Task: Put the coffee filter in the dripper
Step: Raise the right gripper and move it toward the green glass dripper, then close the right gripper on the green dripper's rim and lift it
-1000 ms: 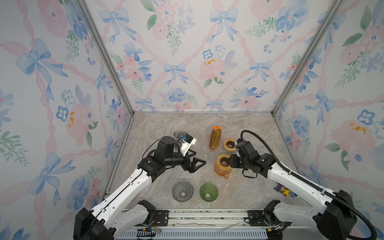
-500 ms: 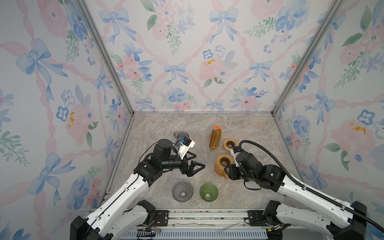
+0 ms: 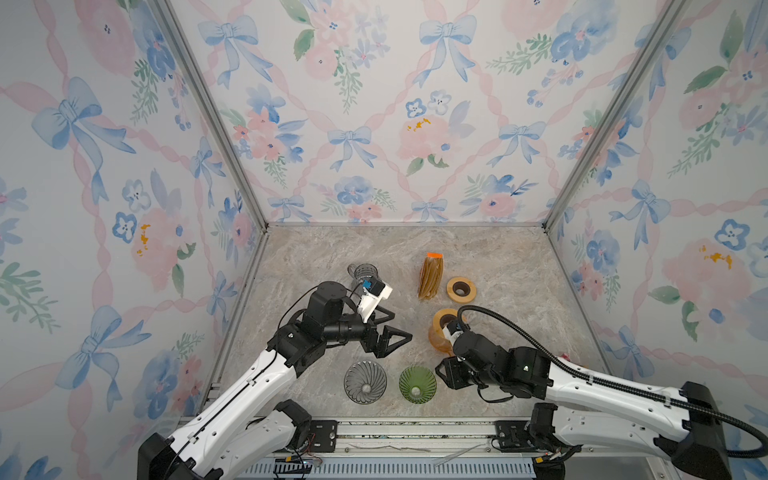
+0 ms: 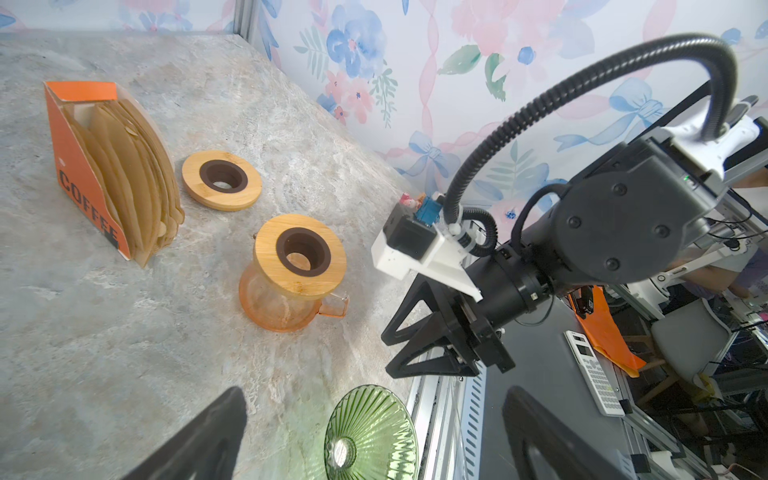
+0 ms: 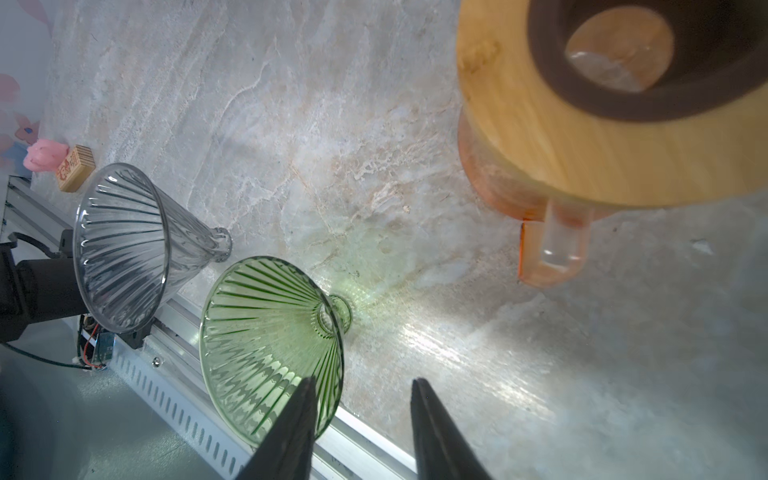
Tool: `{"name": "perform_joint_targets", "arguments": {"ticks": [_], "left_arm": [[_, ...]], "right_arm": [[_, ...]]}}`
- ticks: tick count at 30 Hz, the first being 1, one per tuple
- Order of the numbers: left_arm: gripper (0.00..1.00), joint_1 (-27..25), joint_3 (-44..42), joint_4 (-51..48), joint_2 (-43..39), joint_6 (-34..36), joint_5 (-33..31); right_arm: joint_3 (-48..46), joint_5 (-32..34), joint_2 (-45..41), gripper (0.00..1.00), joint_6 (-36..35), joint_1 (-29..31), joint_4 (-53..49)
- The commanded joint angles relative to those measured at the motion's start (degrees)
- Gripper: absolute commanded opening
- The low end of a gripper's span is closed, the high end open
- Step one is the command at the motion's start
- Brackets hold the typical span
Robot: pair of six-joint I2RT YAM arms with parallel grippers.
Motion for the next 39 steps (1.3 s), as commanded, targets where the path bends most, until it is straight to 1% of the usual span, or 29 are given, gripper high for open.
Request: {"name": "perform_joint_targets", "arguments": {"ticks": [1,12,27,39], "left_arm": [[0.98,-0.34,-0.77,-0.17,-0.72,-0.21,-0.18],[0.98,-0.31,-0.79,-0.1,-2.58,-0.21,-1.45],[0.98,-0.34,-0.79,-0.09,-2.47,-0.22,-1.54],[0.98,-0.29,-0.69,-0.14,-1.93,-0.21,-1.41]], "right_arm": [[-0.74,-0.36,1.84,0.41,2.26,1.51,2.92],[-0.83,-2.14,8.21,0.38,3.39,2.29,7.62],[-1.65,-3.4,13.04,0.3,3.36,2.4,10.59],[-0.85,-2.39,13.15,0.17,3.17,2.28,9.18]]}}
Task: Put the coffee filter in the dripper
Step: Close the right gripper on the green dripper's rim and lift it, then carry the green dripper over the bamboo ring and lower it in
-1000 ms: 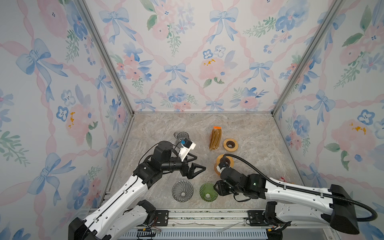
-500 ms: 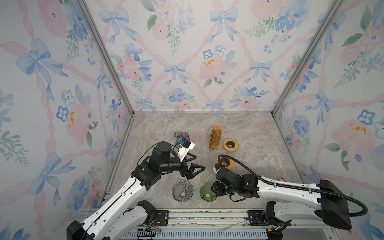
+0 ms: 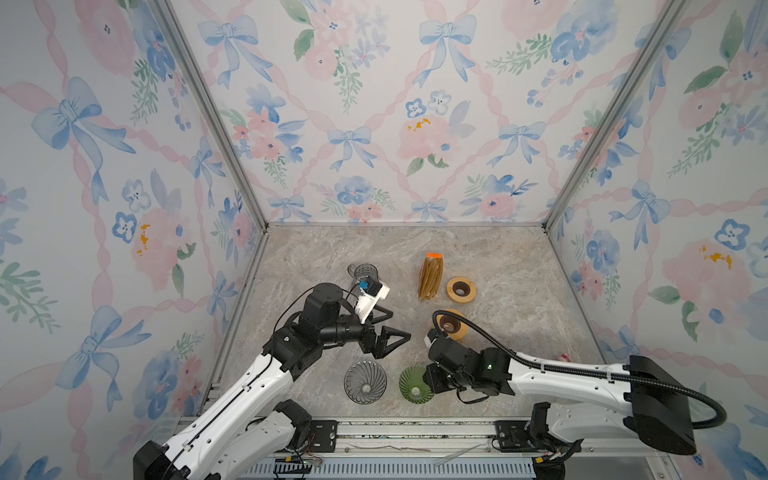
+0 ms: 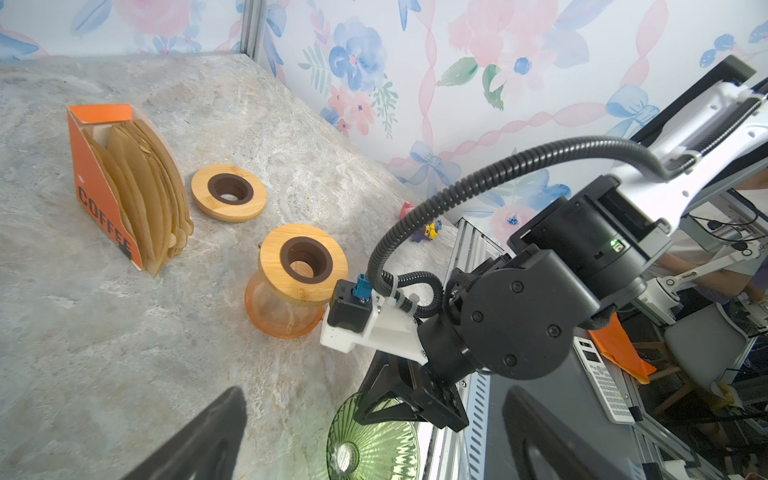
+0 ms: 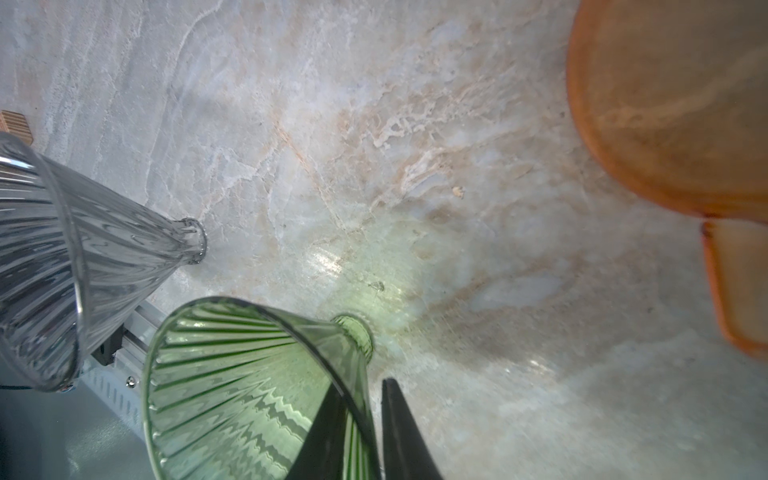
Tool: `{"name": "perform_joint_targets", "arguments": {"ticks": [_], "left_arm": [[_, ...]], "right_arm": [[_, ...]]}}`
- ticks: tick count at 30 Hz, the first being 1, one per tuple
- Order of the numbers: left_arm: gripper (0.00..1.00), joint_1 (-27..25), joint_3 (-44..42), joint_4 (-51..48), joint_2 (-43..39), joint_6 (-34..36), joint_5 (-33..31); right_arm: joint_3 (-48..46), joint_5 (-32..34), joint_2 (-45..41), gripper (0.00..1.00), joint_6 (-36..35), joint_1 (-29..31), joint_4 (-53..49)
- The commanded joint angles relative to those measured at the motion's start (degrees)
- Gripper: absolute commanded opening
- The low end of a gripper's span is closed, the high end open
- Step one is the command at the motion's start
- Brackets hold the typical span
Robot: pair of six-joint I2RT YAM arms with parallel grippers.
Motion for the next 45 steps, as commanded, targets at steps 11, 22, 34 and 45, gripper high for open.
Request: {"name": "perform_joint_targets", "arguments": {"ticks": [11,22,34,45], "left_arm": [[0.98,-0.23,-0.45,-0.09,-0.14,-0.12,-0.38],[0.98,-0.12,-0.44,-0.11,0.27,-0.2,-0.47],[0.98,0.47,-0.35,-0.14,-0.99,-0.2,-0.27],[0.98,0.66,-0.39,-0.13,-1.6,-0.21,0.15]], "right_arm": [[0.84,1.3,-0.9,0.1,-0.43,-0.34,-1.51],[1.6,2.42,-7.14,0.1,-1.1,-4.0,-4.02],[4.64,-2.23,-17.16,0.1,-4.63,-14.61,-10.59],[11.85,-7.21,-19.96,0.11,-10.14,-25.4,-18.07]]}}
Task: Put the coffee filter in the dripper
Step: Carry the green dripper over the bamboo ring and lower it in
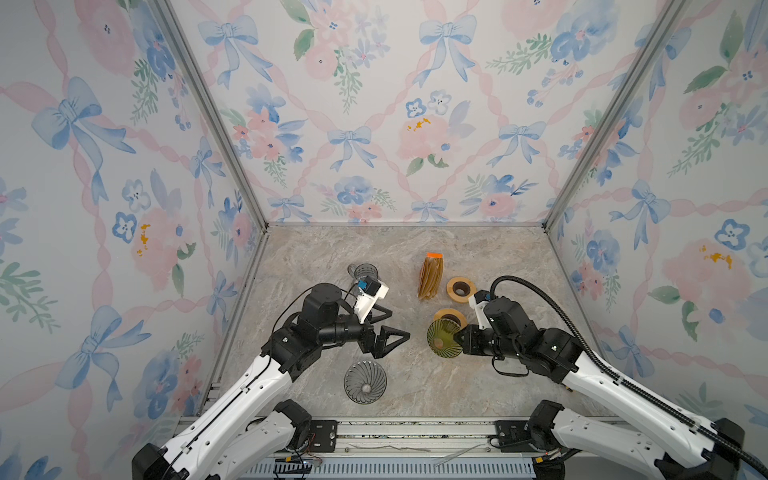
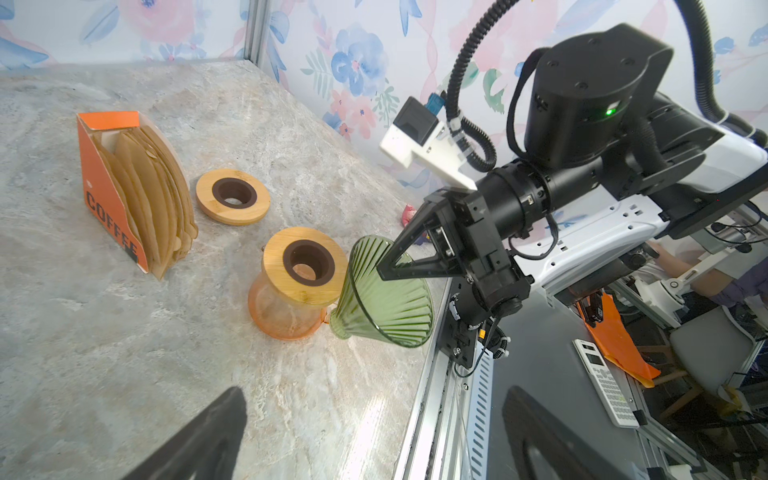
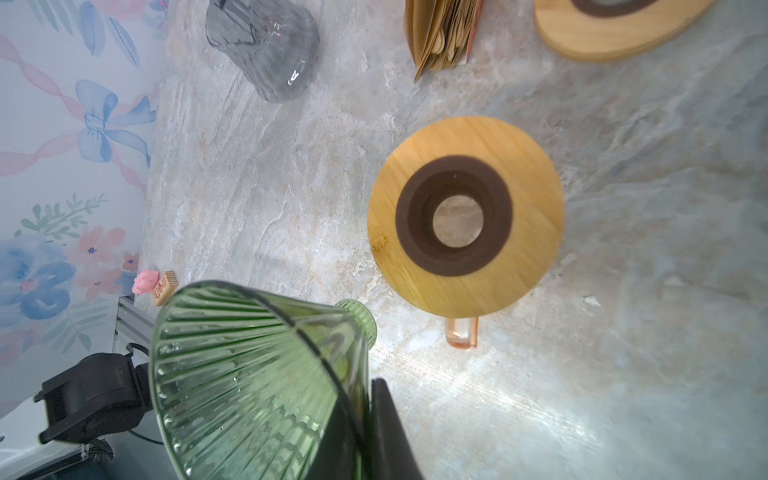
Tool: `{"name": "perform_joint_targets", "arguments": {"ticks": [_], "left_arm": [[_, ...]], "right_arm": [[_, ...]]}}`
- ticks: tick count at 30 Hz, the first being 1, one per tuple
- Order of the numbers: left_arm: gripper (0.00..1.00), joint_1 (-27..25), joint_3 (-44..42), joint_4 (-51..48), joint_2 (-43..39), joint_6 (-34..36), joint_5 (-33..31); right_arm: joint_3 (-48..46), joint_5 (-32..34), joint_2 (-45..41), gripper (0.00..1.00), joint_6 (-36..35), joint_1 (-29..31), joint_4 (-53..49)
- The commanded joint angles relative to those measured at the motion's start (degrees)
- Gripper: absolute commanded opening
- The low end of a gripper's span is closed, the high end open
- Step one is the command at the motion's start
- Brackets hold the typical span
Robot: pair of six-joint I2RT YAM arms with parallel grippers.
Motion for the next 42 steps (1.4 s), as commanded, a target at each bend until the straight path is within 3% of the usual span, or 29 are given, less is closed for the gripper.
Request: {"name": "perform_joint_targets", "arguments": {"ticks": [1,12,19,42], "left_arm": [[0.98,0.48,-0.39,-0.07,-0.91,-0.21,0.54],[0.98,0.56,-0.32,-0.02,-0.98,-0.12,1.06],[0.98,0.58,-0.31,0.04,-0.54,-0.12,1.68],[0.98,0.6,-0.35,0.17,-0.01,-0.11,1.46]], "right_arm": [[4.24,-2.61,-0.08,0.11,-3.6,-3.15,-4.03],[11.88,-7.07,7.44,0.11,-7.35,-13.1,-8.05],[11.59,-9.67,10.5,0.11,-9.51,-17.01,-6.49],[9.14,-11.01,16.42,0.1,-11.33,-19.49,-2.33]]}}
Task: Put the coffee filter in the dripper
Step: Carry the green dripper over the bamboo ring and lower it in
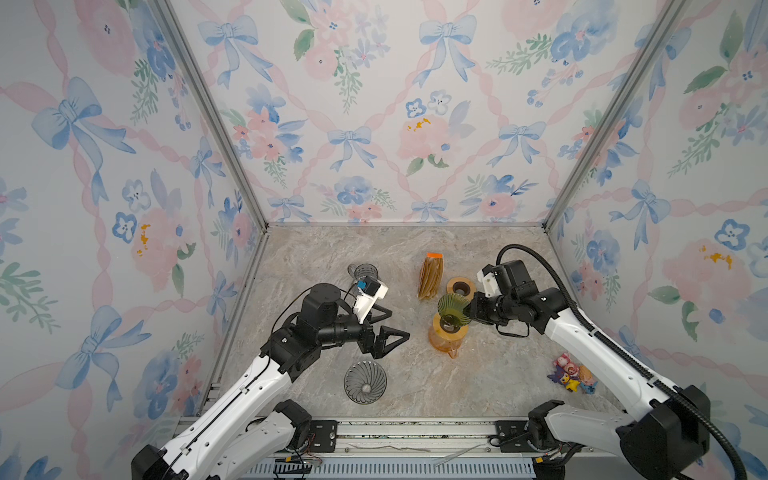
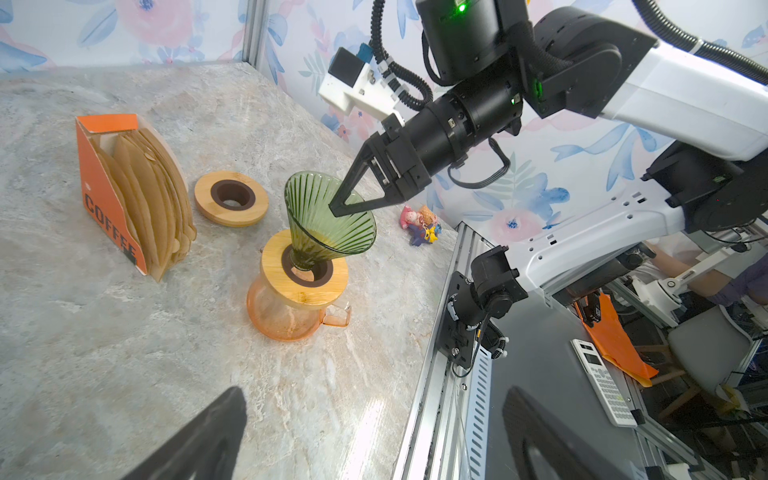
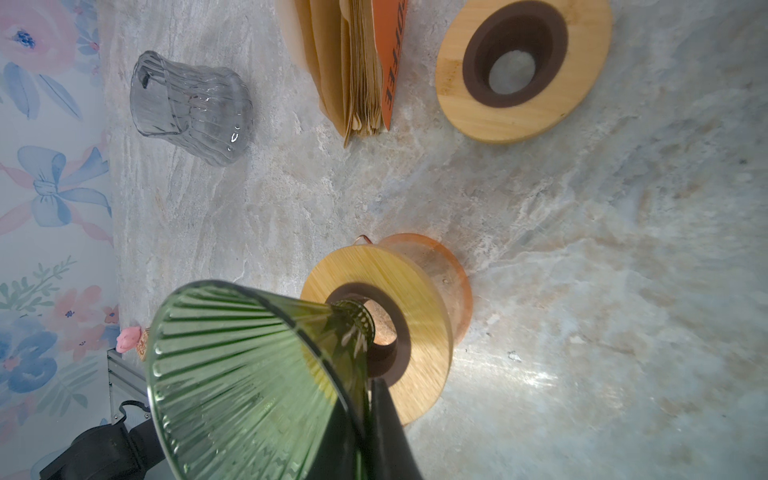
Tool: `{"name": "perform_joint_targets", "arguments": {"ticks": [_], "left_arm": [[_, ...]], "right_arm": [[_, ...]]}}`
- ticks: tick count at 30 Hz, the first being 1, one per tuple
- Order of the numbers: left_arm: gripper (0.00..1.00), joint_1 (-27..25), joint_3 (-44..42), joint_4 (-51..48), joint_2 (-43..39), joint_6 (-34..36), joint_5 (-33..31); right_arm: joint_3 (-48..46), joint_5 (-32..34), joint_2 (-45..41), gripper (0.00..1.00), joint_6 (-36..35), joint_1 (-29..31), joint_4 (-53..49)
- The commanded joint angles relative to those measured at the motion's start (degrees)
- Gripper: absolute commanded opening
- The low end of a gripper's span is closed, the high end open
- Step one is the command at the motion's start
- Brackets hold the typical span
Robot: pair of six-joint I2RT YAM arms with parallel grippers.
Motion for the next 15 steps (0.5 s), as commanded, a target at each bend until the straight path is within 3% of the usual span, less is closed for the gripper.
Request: {"name": "perform_joint_targets", "arguments": {"ticks": [1,15], "left_arm": [[0.98,0.38,-0.37,0.11,0.08,-0.11,1.02],[0.98,0.53,-0.36,0.14,0.34,-0.13,1.03]], "right_arm": [[-1.03,-1.03,0.09,0.1,-0.96,-0.63,1.18],[-3.18,-0.59,0.51,0.1,-1.16,-0.59,2.06]]}}
